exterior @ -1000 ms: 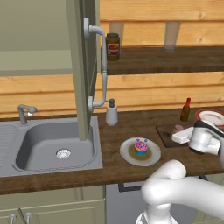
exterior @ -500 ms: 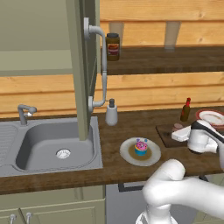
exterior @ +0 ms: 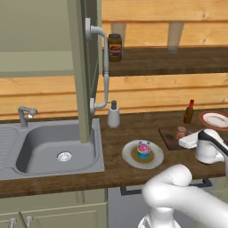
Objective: From the different types of pastries on the counter, select a croissant and place it on the cutting board. Then retrieve a jar of jam from the cabinet and place it alongside the croissant on the cutting board.
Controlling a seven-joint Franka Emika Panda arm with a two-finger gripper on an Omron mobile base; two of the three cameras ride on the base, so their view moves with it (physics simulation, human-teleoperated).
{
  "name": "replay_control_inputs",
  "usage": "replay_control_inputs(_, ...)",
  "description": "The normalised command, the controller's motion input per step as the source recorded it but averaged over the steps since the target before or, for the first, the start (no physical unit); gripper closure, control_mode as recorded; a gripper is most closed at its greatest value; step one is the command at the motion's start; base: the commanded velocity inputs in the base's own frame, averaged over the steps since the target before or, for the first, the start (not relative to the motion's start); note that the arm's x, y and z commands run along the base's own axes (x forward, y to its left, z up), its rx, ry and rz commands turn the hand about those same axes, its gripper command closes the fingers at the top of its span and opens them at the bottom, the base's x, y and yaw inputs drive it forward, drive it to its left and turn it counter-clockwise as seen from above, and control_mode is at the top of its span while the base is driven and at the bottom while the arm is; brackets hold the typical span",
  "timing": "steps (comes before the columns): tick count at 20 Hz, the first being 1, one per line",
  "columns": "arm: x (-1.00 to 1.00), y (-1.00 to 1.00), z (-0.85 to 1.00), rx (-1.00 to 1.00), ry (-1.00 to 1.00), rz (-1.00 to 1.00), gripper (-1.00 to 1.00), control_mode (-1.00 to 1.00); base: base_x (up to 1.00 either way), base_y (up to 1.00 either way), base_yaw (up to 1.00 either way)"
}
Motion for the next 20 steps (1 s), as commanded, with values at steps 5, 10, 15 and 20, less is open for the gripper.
replay_control_inputs(5,-0.61,-0.03,0.88,0.04,0.00,-0.05,-1.00,-1.00,0.00,0.00,0.00)
replay_control_inputs(10,-0.68,0.00,1.00,0.01,0.05,-0.06,-1.00,-1.00,0.00,0.00,0.00)
replay_control_inputs(15,-0.94,0.26,0.67,0.00,0.03,-0.07,-1.00,-1.00,0.00,0.00,0.00)
replay_control_inputs(20,-1.00,0.91,0.09,-0.04,-0.04,-0.01,-1.00,-1.00,0.00,0.00,0.00)
